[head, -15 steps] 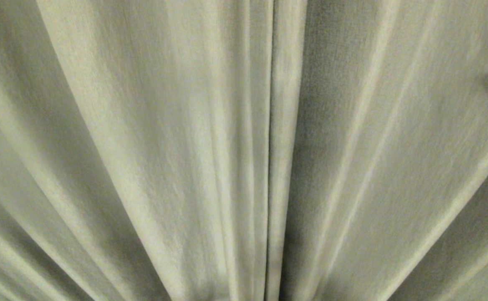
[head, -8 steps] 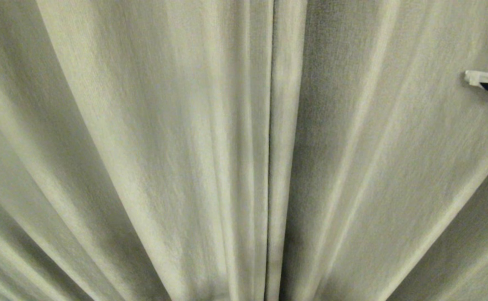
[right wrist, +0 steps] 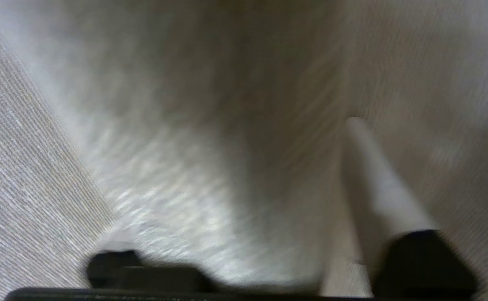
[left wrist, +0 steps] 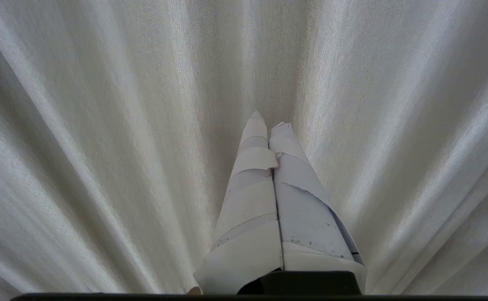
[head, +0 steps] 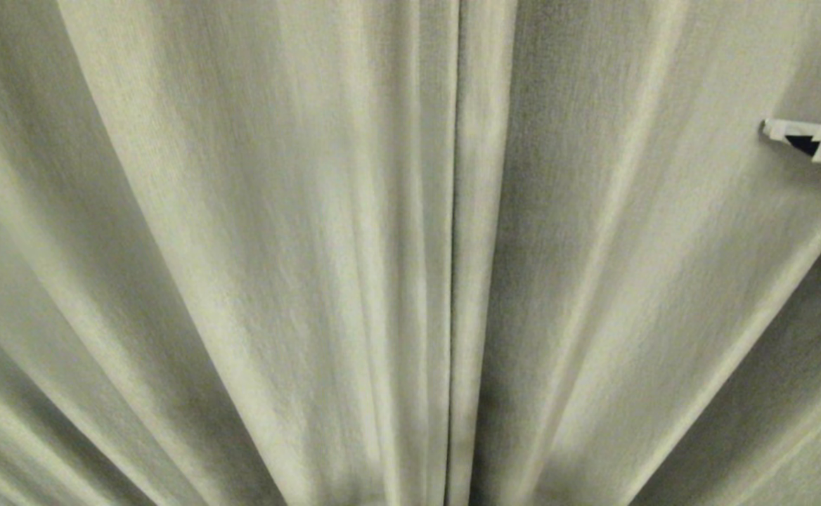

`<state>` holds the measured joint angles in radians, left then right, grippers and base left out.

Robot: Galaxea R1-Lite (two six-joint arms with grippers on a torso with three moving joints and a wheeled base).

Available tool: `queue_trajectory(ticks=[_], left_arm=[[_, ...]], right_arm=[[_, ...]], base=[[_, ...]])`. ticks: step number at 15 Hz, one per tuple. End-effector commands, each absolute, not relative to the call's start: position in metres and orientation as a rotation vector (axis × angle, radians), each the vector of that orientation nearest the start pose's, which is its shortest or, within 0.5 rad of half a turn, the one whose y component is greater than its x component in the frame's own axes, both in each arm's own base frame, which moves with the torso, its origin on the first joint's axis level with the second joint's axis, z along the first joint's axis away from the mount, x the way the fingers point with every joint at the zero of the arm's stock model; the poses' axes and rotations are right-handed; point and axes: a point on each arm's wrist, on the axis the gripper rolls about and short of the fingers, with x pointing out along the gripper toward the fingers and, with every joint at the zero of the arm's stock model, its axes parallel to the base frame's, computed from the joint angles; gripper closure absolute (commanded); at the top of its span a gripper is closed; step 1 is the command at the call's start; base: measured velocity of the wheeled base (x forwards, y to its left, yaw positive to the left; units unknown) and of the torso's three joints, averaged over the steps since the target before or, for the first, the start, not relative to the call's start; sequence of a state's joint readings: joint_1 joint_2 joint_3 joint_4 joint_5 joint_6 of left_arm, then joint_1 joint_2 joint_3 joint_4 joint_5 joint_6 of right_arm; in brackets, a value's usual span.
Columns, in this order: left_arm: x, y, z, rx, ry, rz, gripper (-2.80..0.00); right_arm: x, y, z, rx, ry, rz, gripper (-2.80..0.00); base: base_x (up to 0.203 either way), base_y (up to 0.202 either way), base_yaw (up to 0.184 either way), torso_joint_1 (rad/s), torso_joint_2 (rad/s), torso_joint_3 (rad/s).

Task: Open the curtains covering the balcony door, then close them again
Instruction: Pull the outer curtains open on both sides

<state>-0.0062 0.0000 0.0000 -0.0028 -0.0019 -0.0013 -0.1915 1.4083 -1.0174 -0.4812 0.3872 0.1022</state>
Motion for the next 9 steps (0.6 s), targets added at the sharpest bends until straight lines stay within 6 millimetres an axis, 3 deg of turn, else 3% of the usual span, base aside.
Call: queue_trajectory(ticks=[1,9], left_arm=[[-0.023,0.0,0.076,-0.002,-0.003,-0.009,0.0],[-0.023,0.0,0.076,-0.002,-0.003,-0.008,0.0]], right_arm=[[0.242,-0.038,0.309,0.078,-0.107,0.206,0.0],[0.234,-0.032,0.32,0.07,-0.163,0.232,0.0]], base=[[0.0,0.0,0.0,0.0,0.0,0.0],[0.0,0.0,0.0,0.0,0.0,0.0]])
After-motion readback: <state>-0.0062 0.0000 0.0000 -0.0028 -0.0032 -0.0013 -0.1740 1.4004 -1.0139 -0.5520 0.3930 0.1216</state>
